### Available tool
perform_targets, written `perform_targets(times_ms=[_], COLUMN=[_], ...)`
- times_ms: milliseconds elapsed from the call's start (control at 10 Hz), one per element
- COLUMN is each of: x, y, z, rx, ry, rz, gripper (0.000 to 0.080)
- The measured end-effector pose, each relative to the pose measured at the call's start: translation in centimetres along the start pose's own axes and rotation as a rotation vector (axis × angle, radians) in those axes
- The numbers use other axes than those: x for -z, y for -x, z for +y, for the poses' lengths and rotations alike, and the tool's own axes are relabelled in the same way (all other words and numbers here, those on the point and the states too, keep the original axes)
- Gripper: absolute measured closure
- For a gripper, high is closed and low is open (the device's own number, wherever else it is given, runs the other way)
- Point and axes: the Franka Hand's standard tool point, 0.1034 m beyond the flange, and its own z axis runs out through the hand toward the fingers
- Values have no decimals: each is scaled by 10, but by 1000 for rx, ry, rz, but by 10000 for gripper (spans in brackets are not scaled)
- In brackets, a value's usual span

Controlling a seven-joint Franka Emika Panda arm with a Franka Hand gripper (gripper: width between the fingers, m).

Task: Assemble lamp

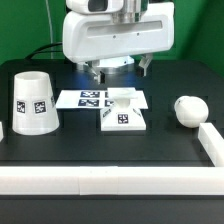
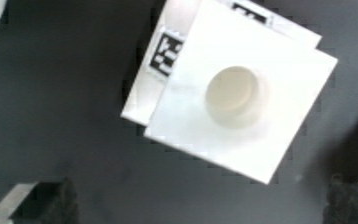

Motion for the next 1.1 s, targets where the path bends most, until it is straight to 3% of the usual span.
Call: perform_targets(times_ms=[300, 400, 700, 1100], x=[-1, 0, -15, -20], y=[0, 4, 10, 6], z=[0, 8, 8, -12], rx=[-1, -35, -159, -166], ry=[-4, -9, -5, -8], rz=[-2, 0, 9, 1], gripper=[100, 100, 100, 100])
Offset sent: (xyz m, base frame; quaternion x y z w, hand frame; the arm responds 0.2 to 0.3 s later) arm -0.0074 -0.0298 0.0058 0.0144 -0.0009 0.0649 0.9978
